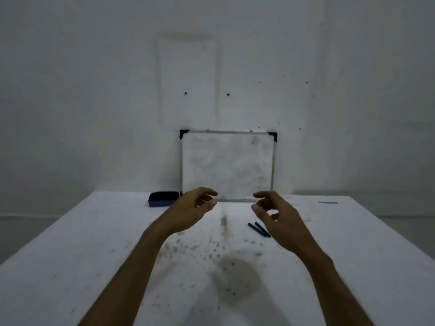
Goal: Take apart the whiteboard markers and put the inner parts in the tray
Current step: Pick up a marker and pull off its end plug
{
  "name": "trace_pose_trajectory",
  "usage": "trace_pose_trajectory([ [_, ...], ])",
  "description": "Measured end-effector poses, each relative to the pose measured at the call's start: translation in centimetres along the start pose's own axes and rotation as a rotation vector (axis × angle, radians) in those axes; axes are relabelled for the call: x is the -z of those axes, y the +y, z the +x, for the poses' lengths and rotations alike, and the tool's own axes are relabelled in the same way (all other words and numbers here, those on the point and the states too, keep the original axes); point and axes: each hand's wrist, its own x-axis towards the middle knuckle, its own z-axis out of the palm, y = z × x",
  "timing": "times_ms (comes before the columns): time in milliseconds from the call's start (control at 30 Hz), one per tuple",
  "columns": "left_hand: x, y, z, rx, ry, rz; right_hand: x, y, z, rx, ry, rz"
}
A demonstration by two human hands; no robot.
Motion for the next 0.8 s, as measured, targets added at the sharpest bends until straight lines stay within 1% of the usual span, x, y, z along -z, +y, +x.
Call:
trace_pose_trajectory([
  [33, -0.4, -0.7, -0.6, 0.024, 0.007, 0.014, -0.8, 0.4, -0.5, -0.03, -0.041, 0.013],
  [133, -1.3, -3.9, -1.6, 0.115, 0.033, 0.082, -3.7, 2.3, -1.3, -0.137, -0.208, -0.065],
  [200, -1.7, -6.5, -1.4, 0.151, 0.071, 0.146, -6.1, 3.8, -0.7, -0.159, -0.3, -0.135],
  [367, -1.5, -12.2, 0.3, 0.232, 0.265, 0.277, -12.8, 7.2, 3.7, -0.207, -0.473, -0.242],
  [433, -1.4, -14.4, 0.6, 0.274, 0.272, 0.297, -15.4, 8.3, 5.8, -0.225, -0.525, -0.338],
  [500, -1.4, -16.9, 1.0, 0.298, 0.221, 0.334, -17.9, 9.1, 8.2, -0.212, -0.485, -0.389],
  [600, -2.2, -18.5, 1.2, 0.231, 0.167, 0.457, -20.6, 8.9, 10.8, -0.205, -0.361, -0.357],
  [700, -2.7, -19.5, 1.7, 0.181, 0.182, 0.513, -23.3, 8.3, 13.5, -0.244, -0.298, -0.301],
  [800, -2.6, -19.8, 1.6, 0.142, 0.216, 0.503, -25.6, 7.6, 15.0, -0.306, -0.268, -0.283],
])
